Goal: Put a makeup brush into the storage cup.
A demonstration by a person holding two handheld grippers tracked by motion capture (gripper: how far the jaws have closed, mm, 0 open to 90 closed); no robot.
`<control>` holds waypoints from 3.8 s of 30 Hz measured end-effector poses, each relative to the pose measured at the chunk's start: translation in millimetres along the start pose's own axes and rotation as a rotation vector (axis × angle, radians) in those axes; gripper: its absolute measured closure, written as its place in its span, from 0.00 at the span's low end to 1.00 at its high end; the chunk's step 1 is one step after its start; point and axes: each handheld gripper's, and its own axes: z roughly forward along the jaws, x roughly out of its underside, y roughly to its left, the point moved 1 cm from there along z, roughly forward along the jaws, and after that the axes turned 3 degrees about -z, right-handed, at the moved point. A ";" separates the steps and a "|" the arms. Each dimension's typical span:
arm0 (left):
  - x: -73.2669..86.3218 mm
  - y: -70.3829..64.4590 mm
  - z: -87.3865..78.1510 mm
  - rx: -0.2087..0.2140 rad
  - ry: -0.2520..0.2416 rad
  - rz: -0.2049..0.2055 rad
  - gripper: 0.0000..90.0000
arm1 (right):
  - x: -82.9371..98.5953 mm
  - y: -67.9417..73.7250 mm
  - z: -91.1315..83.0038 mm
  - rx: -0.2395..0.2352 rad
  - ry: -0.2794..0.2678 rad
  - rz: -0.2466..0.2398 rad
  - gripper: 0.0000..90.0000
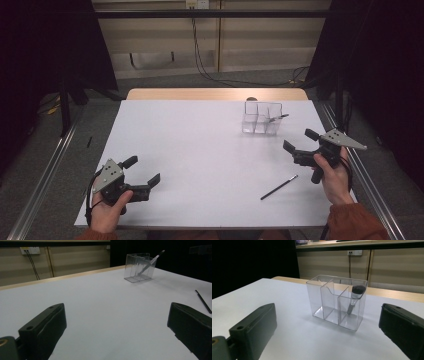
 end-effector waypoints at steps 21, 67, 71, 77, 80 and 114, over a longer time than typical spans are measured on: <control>1.0 -3.2 -9.9 -0.016 -0.022 -0.005 0.02 | 29.8 26.2 -31.5 -0.025 0.019 -0.027 0.02; 4.5 6.4 -20.7 -0.066 -0.021 -0.025 0.02 | 28.4 20.3 -34.0 -0.077 0.035 -0.050 0.04; 4.8 5.7 -20.7 -0.070 -0.019 -0.024 0.02 | 21.7 17.0 -28.9 -0.094 0.059 -0.067 0.05; 4.8 6.2 -20.0 -0.070 -0.015 -0.025 0.02 | 13.4 12.4 -22.5 -0.104 0.092 -0.078 0.05; 4.4 6.8 -19.9 -0.068 -0.021 -0.030 0.02 | 11.8 9.4 -17.0 -0.140 0.147 -0.070 0.07; 3.2 6.7 -18.7 -0.059 -0.021 -0.019 0.02 | -6.9 8.4 7.1 -0.316 0.567 -0.261 0.04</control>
